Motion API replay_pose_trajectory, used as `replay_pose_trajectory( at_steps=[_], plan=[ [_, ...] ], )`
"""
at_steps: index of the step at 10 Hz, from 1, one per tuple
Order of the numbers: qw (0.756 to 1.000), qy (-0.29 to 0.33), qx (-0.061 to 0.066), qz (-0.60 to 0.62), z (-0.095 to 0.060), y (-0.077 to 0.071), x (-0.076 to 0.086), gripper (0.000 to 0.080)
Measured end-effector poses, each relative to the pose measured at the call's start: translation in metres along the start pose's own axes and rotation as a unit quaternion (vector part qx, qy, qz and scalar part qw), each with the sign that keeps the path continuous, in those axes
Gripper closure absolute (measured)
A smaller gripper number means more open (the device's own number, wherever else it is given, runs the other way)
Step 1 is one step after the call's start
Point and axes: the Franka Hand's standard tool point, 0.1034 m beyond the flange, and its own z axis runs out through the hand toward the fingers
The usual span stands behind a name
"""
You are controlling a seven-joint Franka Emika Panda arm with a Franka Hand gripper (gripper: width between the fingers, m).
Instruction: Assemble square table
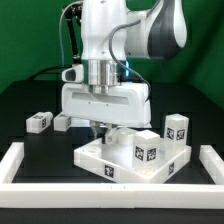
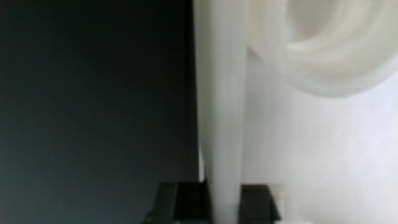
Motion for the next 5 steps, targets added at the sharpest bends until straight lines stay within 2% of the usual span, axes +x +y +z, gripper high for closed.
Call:
replay_pose_trajectory(
  at_steps=[4,5],
  plan=[
    [0.988,-0.001,-0.006,-0.155,0.000,0.000,0.003,0.0741],
    [0.972,-0.040,-0.003,-0.230,0.000,0.000,0.011,0.0741]
  ],
)
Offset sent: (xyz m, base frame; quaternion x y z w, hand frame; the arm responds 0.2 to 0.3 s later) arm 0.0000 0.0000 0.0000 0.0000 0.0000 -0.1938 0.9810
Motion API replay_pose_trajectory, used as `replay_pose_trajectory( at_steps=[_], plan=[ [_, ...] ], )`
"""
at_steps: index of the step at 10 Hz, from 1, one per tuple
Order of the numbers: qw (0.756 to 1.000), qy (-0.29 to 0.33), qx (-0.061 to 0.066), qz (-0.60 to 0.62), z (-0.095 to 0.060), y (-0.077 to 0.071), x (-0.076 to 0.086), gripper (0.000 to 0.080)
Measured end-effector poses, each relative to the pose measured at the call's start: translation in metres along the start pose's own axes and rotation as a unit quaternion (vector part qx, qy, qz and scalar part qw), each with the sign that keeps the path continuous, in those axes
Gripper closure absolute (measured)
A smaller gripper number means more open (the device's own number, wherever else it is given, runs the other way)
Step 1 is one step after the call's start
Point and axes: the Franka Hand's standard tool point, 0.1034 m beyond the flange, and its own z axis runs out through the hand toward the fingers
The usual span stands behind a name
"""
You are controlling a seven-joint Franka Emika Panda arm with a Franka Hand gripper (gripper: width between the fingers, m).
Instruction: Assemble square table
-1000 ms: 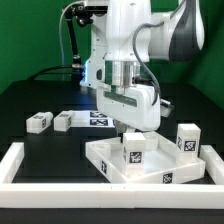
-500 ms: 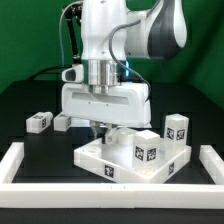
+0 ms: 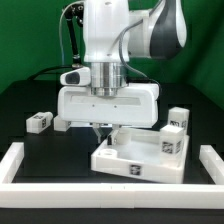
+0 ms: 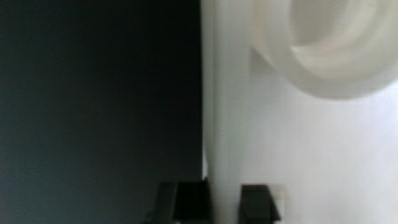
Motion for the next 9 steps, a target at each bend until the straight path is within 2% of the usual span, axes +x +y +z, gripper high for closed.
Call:
replay_pose_trajectory(
  at_steps=[1,2,3,7,8,9],
  plan=[
    [0.998,-0.010,-0.002,-0.065,-0.002,0.002,0.016,0.0741],
    [0.990,-0.013,-0.006,-0.138,0.000,0.001,0.025,0.0741],
    [0.983,-0.024,-0.001,-0.185,0.002,0.002,0.026,0.0741],
    [0.964,-0.019,-0.007,-0.266,0.002,0.005,0.027,0.0741],
    [0.947,-0.025,-0.010,-0.319,0.000,0.000,0.035,0.0741],
    [0.915,-0.019,-0.019,-0.402,-0.003,-0.006,0.054,0.0741]
  ],
)
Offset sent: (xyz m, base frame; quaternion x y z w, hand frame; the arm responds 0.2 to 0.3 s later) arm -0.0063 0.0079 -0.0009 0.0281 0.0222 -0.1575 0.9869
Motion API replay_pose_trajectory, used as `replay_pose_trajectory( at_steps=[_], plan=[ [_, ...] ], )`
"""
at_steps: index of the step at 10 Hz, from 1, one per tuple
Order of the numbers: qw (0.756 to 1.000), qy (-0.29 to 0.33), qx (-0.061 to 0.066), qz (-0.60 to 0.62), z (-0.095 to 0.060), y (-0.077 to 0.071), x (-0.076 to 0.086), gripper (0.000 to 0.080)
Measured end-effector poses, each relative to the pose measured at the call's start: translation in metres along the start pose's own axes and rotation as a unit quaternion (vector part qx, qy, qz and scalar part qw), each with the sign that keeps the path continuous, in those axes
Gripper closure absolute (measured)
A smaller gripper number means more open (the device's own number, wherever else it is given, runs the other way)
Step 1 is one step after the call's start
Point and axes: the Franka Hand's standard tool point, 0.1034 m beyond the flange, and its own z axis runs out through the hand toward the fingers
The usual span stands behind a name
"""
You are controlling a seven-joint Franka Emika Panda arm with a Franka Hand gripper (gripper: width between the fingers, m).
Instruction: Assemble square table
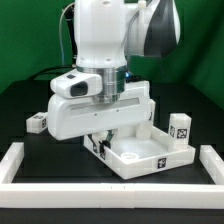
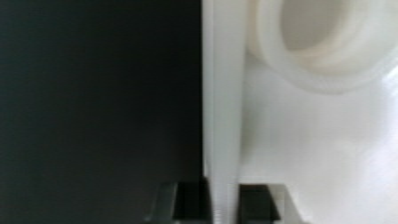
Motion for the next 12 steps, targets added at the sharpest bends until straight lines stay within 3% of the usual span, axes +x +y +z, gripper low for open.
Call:
replay_pose_trajectory(
  at_steps=[1,2,6,7,10,12],
  plan=[
    [0.996,0.000,-0.010,-0.092,0.000,0.010,0.015,0.0741],
    [0.989,-0.009,-0.011,-0.149,-0.001,0.012,0.027,0.0741],
    [0.965,-0.018,-0.019,-0.259,0.000,0.016,0.025,0.0741],
    [0.954,-0.017,-0.031,-0.299,-0.003,0.011,0.039,0.0741],
    [0.902,-0.002,-0.051,-0.429,-0.006,-0.015,0.097,0.0741],
    [0.897,0.000,-0.055,-0.439,-0.005,-0.015,0.096,0.0741]
  ],
)
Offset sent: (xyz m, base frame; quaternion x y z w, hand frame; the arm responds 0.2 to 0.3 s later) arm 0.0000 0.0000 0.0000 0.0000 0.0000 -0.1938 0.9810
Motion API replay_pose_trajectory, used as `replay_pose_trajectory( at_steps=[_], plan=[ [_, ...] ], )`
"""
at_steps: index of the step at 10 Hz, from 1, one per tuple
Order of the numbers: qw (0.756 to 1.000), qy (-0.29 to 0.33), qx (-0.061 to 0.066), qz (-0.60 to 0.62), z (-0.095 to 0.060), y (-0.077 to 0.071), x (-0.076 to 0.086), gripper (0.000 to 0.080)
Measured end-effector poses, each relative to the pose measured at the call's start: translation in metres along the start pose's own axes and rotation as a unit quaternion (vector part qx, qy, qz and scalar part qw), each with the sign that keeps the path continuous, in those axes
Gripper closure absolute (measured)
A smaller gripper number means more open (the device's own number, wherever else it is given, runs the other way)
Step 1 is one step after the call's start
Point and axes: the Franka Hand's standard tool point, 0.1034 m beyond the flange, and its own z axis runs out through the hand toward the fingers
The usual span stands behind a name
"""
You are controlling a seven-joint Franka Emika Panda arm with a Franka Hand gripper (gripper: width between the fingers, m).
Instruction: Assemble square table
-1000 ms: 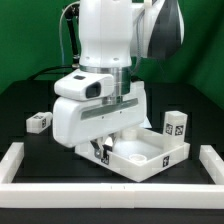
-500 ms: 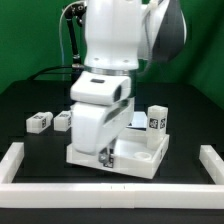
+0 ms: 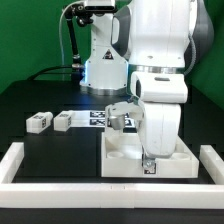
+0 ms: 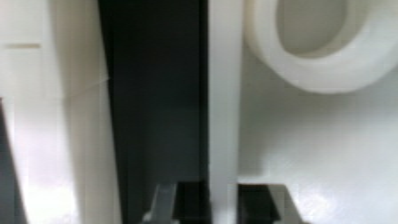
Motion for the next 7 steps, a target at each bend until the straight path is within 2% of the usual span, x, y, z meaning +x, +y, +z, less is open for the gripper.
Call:
replay_pose_trajectory(
  at_steps=[4,5,6,7],
  plan=[
    [1.000,0.000,0.002,0.009,0.000,0.001,0.003,0.0741],
    [1.000,0.003,0.003,0.020,-0.003,0.010,0.019,0.0741],
    [1.000,0.008,-0.005,0.020,-0.005,0.021,0.033,0.0741],
    [1.000,0.005,-0.005,0.020,-0.006,0.027,0.039,0.0741]
  ],
)
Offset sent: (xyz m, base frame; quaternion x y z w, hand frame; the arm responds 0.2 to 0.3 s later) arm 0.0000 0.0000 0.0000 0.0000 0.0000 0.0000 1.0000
